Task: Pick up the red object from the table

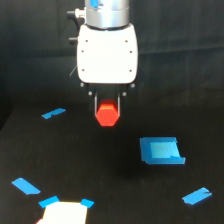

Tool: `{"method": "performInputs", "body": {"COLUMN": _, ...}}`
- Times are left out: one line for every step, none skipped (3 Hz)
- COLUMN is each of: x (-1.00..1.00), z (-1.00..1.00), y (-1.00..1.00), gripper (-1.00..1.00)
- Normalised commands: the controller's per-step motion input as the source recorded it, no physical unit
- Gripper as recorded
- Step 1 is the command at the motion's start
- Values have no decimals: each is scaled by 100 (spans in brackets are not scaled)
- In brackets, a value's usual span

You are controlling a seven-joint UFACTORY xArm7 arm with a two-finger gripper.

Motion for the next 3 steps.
{"method": "performInputs", "body": {"x": -9, "z": -15, "y": 65, "gripper": -38}}
{"method": "performInputs", "body": {"x": -10, "z": 26, "y": -22, "gripper": -100}}
{"method": "performInputs", "body": {"x": -3, "z": -11, "y": -56, "gripper": -88}}
